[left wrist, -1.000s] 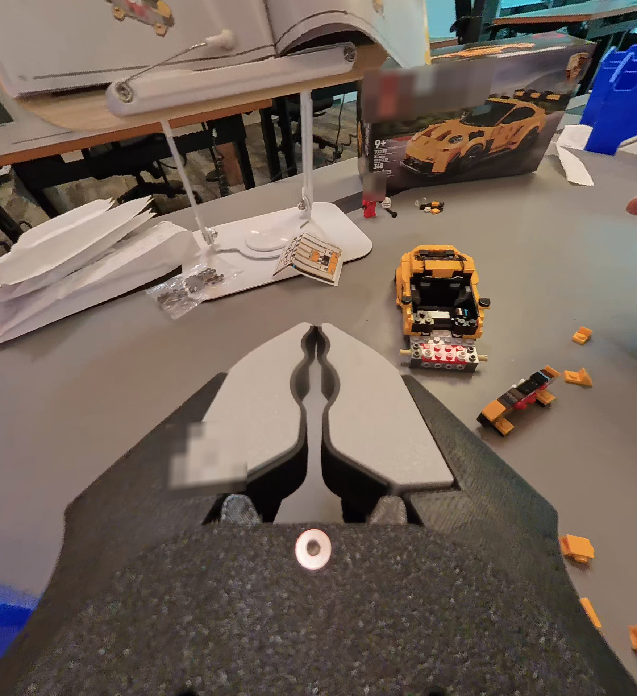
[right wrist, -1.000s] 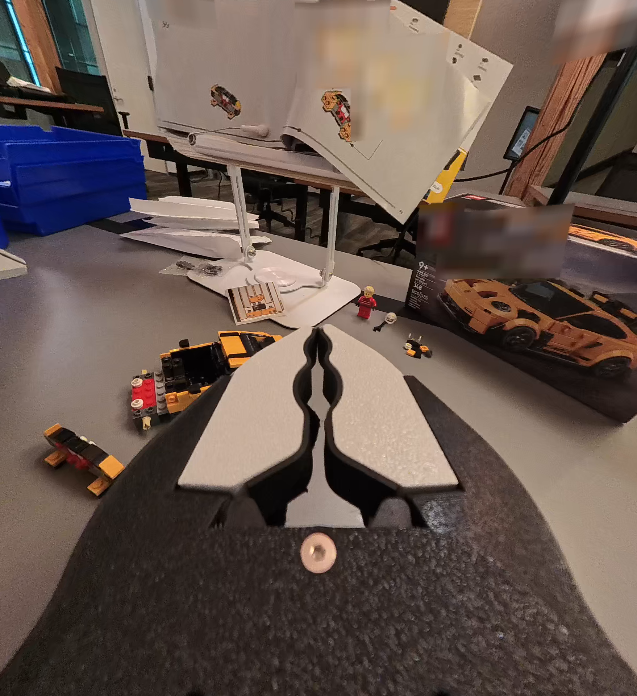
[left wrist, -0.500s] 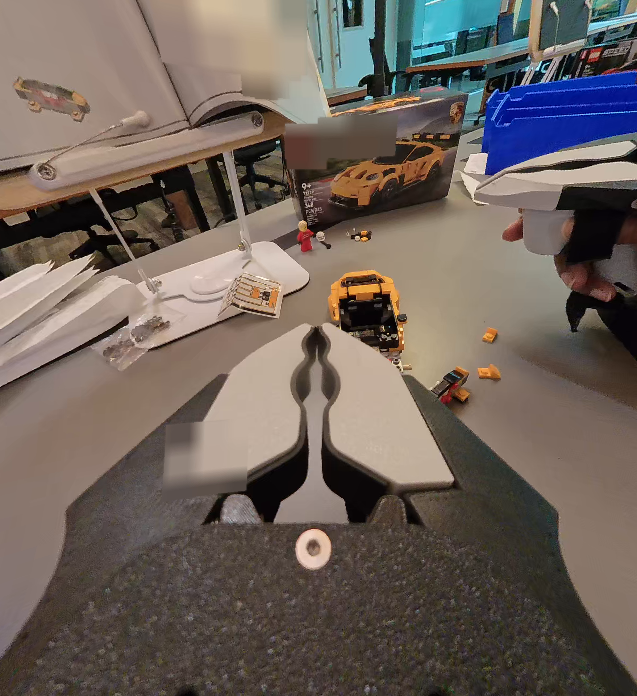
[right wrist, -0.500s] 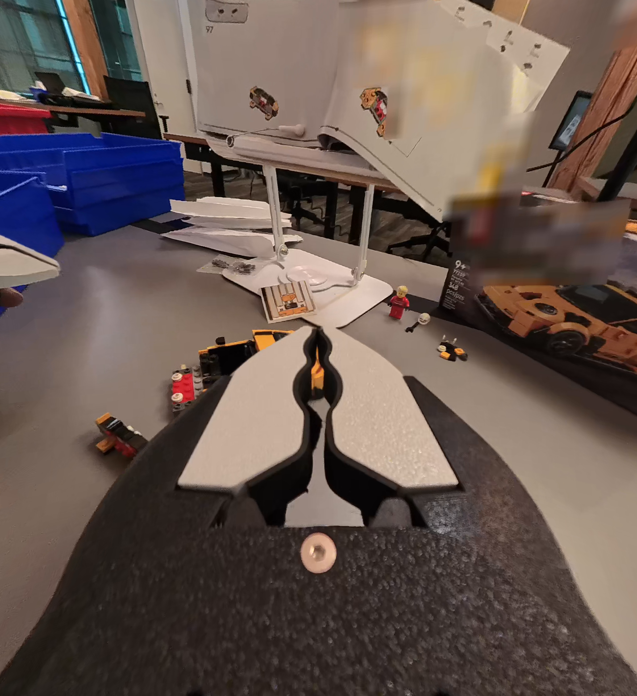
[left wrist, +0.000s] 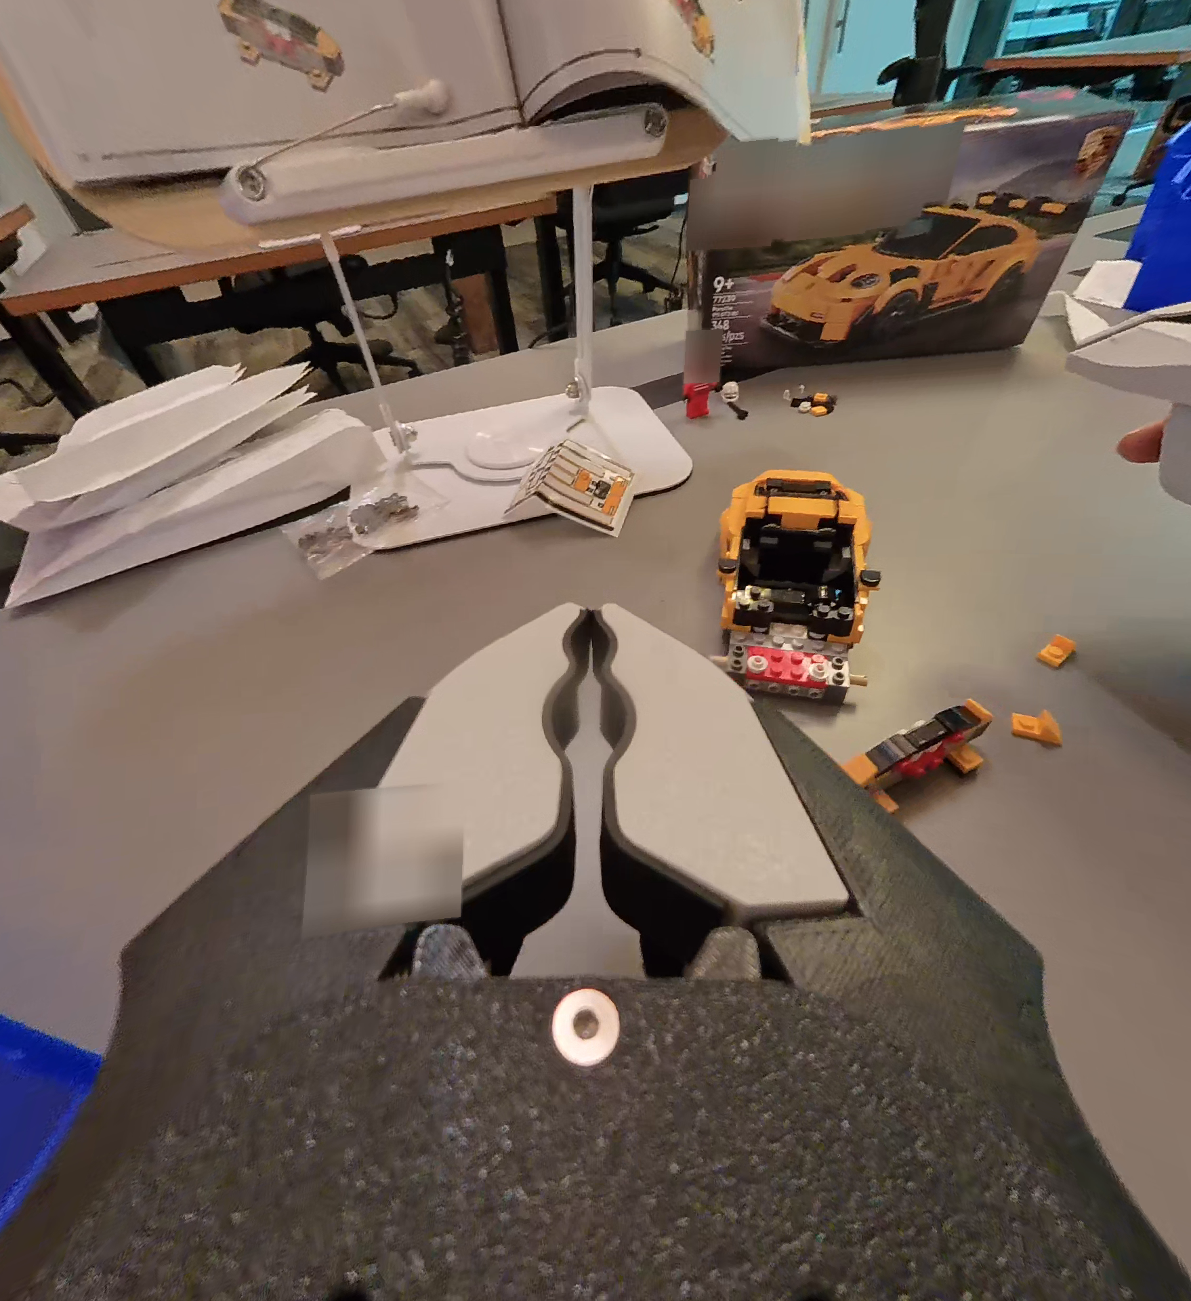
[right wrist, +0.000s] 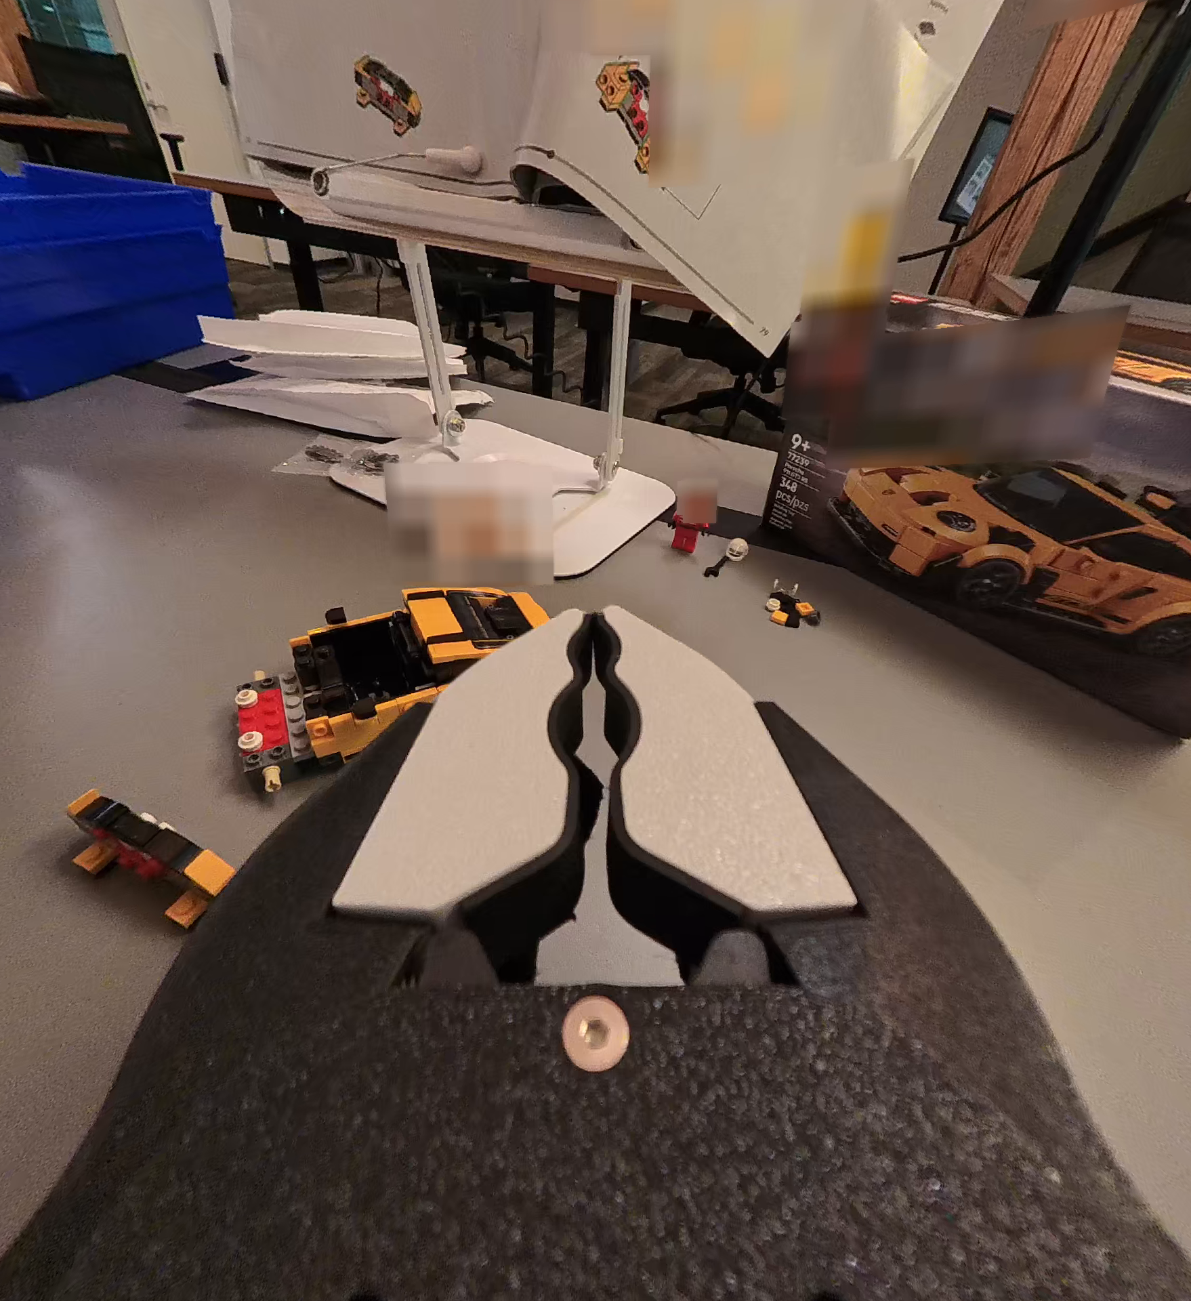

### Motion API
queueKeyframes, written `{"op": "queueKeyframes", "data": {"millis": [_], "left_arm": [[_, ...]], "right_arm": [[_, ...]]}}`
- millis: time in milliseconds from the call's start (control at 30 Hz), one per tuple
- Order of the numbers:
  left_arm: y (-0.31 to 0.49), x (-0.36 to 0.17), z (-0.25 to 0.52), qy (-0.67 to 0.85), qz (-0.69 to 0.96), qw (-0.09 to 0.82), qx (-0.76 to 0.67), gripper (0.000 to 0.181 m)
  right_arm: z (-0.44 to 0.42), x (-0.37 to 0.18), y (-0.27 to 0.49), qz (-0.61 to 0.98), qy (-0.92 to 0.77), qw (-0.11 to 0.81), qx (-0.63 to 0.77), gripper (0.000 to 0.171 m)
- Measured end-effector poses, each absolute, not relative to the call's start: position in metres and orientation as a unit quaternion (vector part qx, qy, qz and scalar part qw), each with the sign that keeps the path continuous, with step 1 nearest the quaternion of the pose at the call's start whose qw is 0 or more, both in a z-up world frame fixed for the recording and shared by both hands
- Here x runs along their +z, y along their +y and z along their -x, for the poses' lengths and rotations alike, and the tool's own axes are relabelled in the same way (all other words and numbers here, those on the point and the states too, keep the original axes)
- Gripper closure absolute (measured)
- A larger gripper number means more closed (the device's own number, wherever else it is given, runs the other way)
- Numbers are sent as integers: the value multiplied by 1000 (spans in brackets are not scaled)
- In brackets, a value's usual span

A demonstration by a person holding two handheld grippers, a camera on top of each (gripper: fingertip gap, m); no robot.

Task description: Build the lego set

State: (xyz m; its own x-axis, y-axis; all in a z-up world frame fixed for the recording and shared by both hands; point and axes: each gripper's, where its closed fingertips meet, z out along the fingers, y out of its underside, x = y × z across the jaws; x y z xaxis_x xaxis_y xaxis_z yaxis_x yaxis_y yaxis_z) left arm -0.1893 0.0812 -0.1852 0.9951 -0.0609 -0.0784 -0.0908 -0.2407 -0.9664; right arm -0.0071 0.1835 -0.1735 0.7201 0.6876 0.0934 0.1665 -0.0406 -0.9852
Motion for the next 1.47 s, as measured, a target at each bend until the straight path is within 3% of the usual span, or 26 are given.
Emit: {"op": "queueKeyframes", "data": {"millis": [733, 1467], "left_arm": [[91, -189, 173, 97, 788, 608, -1, 181], [85, -192, 176, 105, 789, 605, -12, 178]], "right_arm": [[0, -171, 186, 686, -312, 636, 167, 171], [1, -163, 180, 682, -298, 635, 209, 171]]}}
